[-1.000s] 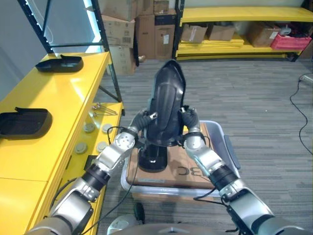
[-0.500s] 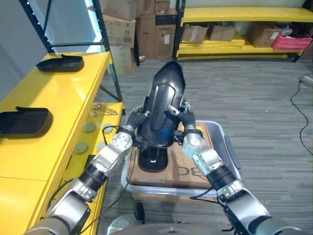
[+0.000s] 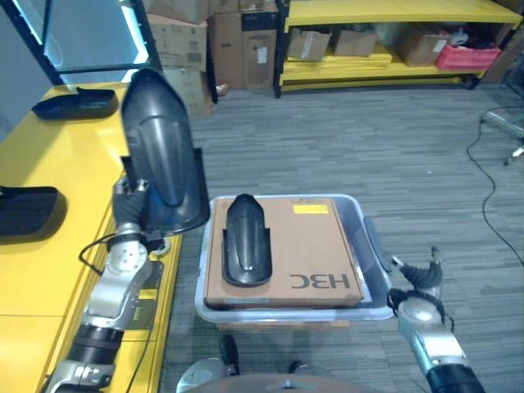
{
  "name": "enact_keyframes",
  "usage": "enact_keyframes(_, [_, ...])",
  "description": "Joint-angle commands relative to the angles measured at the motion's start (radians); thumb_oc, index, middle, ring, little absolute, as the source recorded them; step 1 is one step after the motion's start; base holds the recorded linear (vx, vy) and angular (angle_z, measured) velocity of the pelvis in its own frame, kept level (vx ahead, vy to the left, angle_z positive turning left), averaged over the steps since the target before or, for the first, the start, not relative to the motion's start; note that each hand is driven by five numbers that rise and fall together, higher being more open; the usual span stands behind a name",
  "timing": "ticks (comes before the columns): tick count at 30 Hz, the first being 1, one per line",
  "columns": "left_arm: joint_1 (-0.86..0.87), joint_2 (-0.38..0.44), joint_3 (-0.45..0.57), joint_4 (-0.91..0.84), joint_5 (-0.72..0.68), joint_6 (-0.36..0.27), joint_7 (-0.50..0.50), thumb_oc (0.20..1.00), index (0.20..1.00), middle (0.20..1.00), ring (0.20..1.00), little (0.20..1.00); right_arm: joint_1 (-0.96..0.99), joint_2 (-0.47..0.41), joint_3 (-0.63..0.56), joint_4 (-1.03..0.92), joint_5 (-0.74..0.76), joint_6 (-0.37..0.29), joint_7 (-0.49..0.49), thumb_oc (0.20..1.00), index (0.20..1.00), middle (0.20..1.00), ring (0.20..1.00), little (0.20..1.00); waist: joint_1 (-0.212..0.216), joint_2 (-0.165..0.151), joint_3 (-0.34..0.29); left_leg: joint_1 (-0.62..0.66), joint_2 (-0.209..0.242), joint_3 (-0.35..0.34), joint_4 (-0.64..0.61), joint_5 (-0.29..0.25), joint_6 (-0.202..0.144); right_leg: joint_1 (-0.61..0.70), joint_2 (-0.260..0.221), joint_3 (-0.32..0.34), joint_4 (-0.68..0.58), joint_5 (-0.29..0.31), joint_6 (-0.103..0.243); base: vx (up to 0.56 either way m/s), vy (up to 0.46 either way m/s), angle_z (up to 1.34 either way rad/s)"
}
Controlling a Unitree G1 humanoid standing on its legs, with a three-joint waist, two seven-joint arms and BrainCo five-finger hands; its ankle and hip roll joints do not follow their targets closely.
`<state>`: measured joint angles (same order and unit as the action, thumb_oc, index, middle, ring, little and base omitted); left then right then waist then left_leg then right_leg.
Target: Move parts from the plastic box to the shelf.
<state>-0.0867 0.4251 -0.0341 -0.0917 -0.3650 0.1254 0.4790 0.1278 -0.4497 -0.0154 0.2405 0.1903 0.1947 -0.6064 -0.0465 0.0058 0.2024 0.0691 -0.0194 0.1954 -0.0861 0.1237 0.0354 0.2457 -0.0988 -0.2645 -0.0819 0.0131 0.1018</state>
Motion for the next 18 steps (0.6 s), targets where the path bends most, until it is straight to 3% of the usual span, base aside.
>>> enact_keyframes(1, [-0.064, 0.024, 0.051, -0.044, -0.016, -0.111, 0.016, 0.2, 0.2, 0.2, 0.2, 0.2, -0.082, 0.027, 0.016, 0.05, -0.085, 0.028, 0.067, 1.0, 1.0, 1.0, 1.0, 1.0, 0.031, -0.001, -0.006, 0.132, 0.023, 0.013, -0.001, -0.174, -0.021, -0.063, -0.014, -0.026, -0.005, 0.011, 0.037, -0.05, 0.023, 0.0])
enact_keyframes(3, [0.001, 0.029, 0.109, -0.079, -0.024, -0.119, 0.01, 0.2, 0.2, 0.2, 0.2, 0.2, -0.022, 0.047, 0.019, 0.113, -0.073, 0.075, 0.12, 1.0, 1.0, 1.0, 1.0, 1.0, 0.042, -0.006, -0.003, 0.126, 0.021, 0.007, -0.001, -0.173, -0.021, -0.065, -0.017, -0.033, -0.005, 0.011, 0.042, -0.06, 0.027, 0.03])
enact_keyframes(5, [0.031, 0.029, 0.141, -0.105, -0.016, -0.123, 0.0, 0.2, 0.2, 0.2, 0.2, 0.2, 0.016, 0.082, 0.047, 0.195, -0.035, 0.083, 0.145, 1.0, 1.0, 1.0, 1.0, 1.0, 0.056, -0.009, 0.002, 0.12, 0.019, 0.001, -0.001, -0.173, -0.02, -0.066, -0.02, -0.04, -0.005, 0.013, 0.045, -0.08, 0.035, 0.12])
enact_keyframes(6, [0.051, 0.021, 0.158, -0.133, -0.001, -0.106, -0.003, 0.2, 0.2, 0.2, 0.2, 0.2, 0.047, 0.14, 0.091, 0.311, 0.063, 0.146, 0.177, 1.0, 1.0, 1.0, 1.0, 1.0, 0.075, -0.009, 0.006, 0.113, 0.015, -0.011, -0.001, -0.175, -0.019, -0.063, -0.025, -0.054, -0.005, 0.011, 0.051, -0.07, 0.035, 0.16])
enact_keyframes(10, [0.043, 0.016, 0.147, -0.125, 0.01, -0.08, -0.006, 0.2, 0.2, 0.2, 0.2, 0.2, 0.032, 0.213, 0.136, 0.522, 0.108, 0.143, 0.234, 1.0, 1.0, 1.0, 1.0, 1.0, 0.104, -0.003, 0.008, 0.107, 0.008, -0.033, -0.001, -0.174, -0.018, -0.055, -0.033, -0.071, -0.005, 0.016, 0.056, -0.03, 0.027, 0.16])
enact_keyframes(11, [0.034, 0.019, 0.137, -0.119, 0.015, -0.072, -0.013, 0.2, 0.2, 0.2, 0.2, 0.2, 0.011, 0.237, 0.144, 0.639, 0.105, 0.099, 0.271, 1.0, 1.0, 1.0, 1.0, 1.0, 0.123, 0.003, 0.008, 0.103, 0.003, -0.05, -0.001, -0.172, -0.015, -0.051, -0.037, -0.079, -0.004, 0.018, 0.058, 0.0, 0.026, 0.05])
enact_keyframes(15, [0.024, 0.027, 0.122, -0.117, 0.02, -0.07, -0.01, 0.2, 0.2, 0.2, 0.2, 0.2, -0.031, 0.256, 0.168, 0.716, 0.056, 0.056, 0.312, 1.0, 1.0, 1.0, 1.0, 1.0, 0.152, 0.015, 0.01, 0.096, -0.006, -0.089, -0.001, -0.169, -0.006, -0.053, -0.047, -0.084, 0.026, 0.008, 0.062, 0.01, 0.001, 0.17])
enact_keyframes(17, [0.014, 0.037, 0.111, -0.113, 0.03, -0.079, -0.006, 0.2, 0.2, 0.2, 0.2, 0.2, -0.042, 0.255, 0.199, 0.699, 0.003, 0.066, 0.349, 1.0, 1.0, 1.0, 1.0, 1.0, 0.151, 0.024, 0.012, 0.086, -0.012, -0.14, -0.001, -0.16, 0.005, -0.071, -0.045, -0.044, 0.084, -0.022, 0.056, 0.02, -0.053, 0.15])
enact_keyframes(18, [-0.006, 0.047, 0.096, -0.098, 0.022, -0.094, -0.023, 0.2, 0.2, 0.2, 0.2, 0.2, -0.031, 0.254, 0.203, 0.706, 0.039, 0.052, 0.345, 1.0, 1.0, 1.0, 1.0, 1.0, 0.133, 0.027, 0.014, 0.079, -0.018, -0.196, -0.001, -0.155, 0.014, -0.09, -0.032, 0.021, 0.118, -0.041, 0.049, 0.01, -0.082, 0.39])
